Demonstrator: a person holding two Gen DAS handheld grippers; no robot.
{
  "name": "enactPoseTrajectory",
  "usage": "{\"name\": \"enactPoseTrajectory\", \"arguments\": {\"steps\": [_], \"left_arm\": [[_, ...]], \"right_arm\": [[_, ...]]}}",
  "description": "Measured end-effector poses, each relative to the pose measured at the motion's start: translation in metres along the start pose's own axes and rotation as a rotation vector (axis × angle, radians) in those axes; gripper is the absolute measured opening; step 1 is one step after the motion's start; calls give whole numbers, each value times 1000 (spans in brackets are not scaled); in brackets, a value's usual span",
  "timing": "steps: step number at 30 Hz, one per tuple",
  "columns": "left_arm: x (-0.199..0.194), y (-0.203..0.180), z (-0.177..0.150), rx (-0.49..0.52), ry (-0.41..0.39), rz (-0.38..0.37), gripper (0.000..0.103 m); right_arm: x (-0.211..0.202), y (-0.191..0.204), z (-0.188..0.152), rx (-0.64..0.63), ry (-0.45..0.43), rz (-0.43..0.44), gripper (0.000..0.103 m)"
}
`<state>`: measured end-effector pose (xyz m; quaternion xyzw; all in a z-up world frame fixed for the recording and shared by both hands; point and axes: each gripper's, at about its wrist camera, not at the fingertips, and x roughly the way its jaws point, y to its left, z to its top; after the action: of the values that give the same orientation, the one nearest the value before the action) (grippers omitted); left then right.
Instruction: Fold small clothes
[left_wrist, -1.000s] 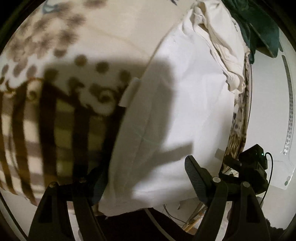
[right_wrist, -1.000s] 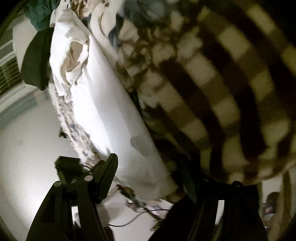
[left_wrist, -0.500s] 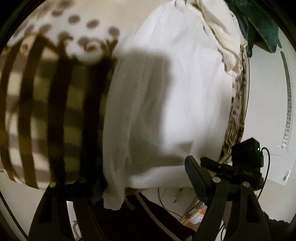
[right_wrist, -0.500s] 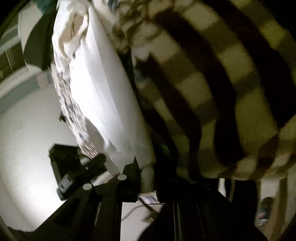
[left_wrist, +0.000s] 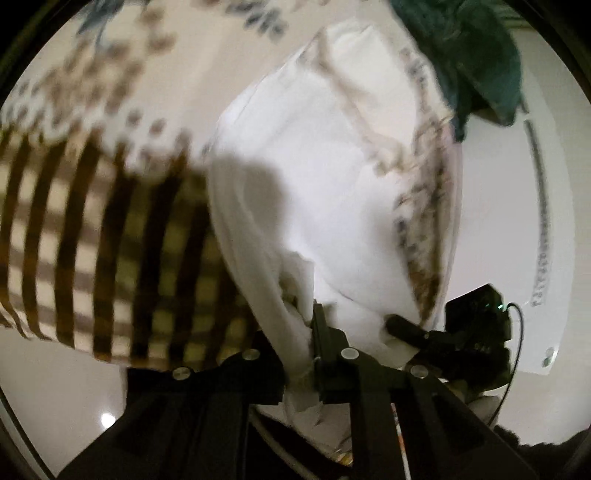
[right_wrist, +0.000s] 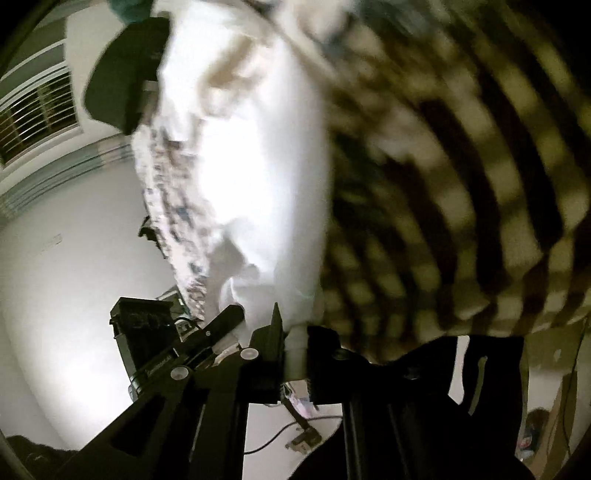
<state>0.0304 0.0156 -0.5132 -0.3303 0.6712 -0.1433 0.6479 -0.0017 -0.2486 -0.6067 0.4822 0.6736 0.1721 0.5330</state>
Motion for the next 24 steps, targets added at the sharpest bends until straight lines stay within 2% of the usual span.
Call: {"name": "enactPoseTrajectory", "arguments": {"steps": [4,7,12,15,16,17,18,19,20,22,24], "left_arm": [[-29,-32,43,29,-81,-61,9],[-39,-51,96,46,-138,-112,9],[-21,-81,194,87,-209,-123,9],[-12,-76,258,60,-205,-138,12],[-8,-72,275,38,-187,-155,22],[-5,-70,287,20,-178,-156,51],[-9,-68,298,9,-188,-158,65],[-17,-64,302,10,-207,-170,72],[-23,-61,305,15,-215,-177,72],[-28,-55,307,27,-206,-140,72],[-25,-48,306,63,-187,-42,72]], "right_arm": [[-29,38,26,-54,-62,37,9],[-42,75,64,-113,-113,43,9],[-48,128,158,-159,-236,11,9],[-44,150,222,-144,-293,8,9],[-42,155,238,-137,-308,5,12],[-42,157,254,-129,-313,-8,25],[-42,161,269,-114,-308,-47,32],[-43,165,275,-113,-320,-66,43],[-51,168,277,-126,-346,-77,53],[-70,162,273,-154,-386,-129,57],[-73,157,268,-168,-382,-184,57]]}}
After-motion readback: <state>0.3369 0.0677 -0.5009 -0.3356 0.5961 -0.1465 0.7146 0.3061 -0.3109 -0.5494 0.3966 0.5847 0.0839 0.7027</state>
